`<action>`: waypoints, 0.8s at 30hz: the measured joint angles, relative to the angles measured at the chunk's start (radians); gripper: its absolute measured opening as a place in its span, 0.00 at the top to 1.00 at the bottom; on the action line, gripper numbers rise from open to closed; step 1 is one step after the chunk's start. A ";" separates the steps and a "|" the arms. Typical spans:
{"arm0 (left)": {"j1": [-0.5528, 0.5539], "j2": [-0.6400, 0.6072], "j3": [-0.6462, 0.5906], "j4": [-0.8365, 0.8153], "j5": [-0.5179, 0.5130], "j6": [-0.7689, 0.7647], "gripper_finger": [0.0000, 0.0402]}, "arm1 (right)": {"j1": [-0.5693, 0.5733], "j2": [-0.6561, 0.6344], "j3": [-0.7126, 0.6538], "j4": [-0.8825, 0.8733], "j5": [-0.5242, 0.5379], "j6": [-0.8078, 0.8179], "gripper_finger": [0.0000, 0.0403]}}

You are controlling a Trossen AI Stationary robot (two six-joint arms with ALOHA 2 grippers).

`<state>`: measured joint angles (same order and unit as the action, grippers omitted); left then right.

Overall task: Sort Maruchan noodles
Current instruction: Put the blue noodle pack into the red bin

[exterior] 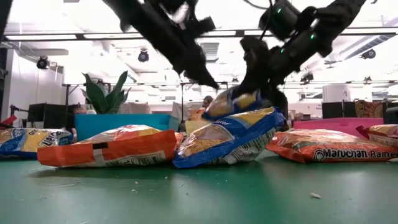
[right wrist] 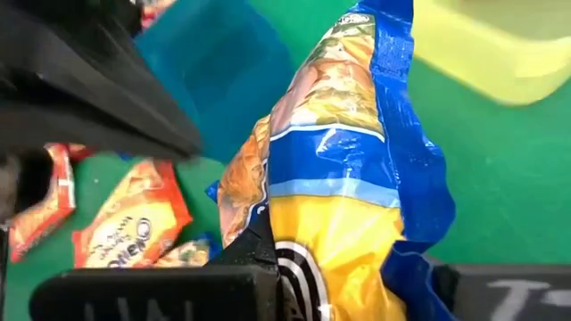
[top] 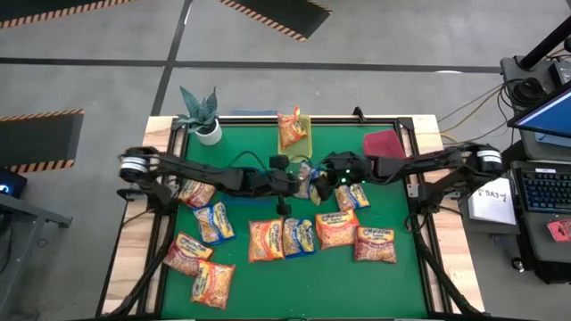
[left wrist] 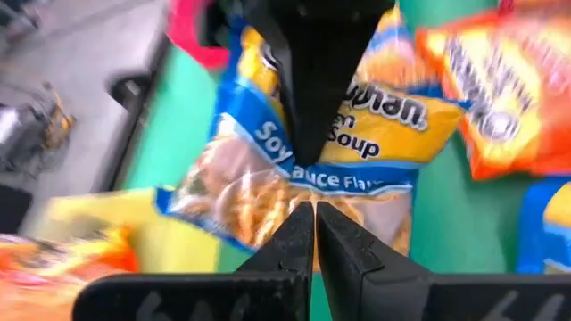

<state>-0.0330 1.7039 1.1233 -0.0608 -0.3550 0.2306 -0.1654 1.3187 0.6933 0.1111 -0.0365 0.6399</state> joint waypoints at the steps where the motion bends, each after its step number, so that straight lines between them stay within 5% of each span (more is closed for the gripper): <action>1: 0.000 -0.035 -0.008 0.001 0.000 0.010 1.00 | 0.000 -0.030 0.000 -0.017 0.019 -0.002 0.89; 6: -0.001 -0.169 -0.039 -0.001 -0.001 0.054 1.00 | -0.016 -0.196 0.005 -0.182 0.216 -0.021 0.91; 14: 0.001 -0.282 -0.053 -0.013 -0.002 0.044 1.00 | -0.095 -0.351 0.106 -0.894 0.815 0.161 0.91; 19: 0.001 -0.276 -0.054 -0.019 -0.002 0.043 1.00 | -0.154 -0.356 0.115 -1.175 0.845 0.401 0.91; 24: 0.002 -0.258 -0.055 -0.027 -0.002 0.068 1.00 | -0.175 -0.329 0.084 -1.190 0.849 0.399 0.91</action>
<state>-0.0311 1.4460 1.0679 -0.0883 -0.3573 0.2990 -0.3408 0.9901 0.7771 -1.0792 0.8127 1.0390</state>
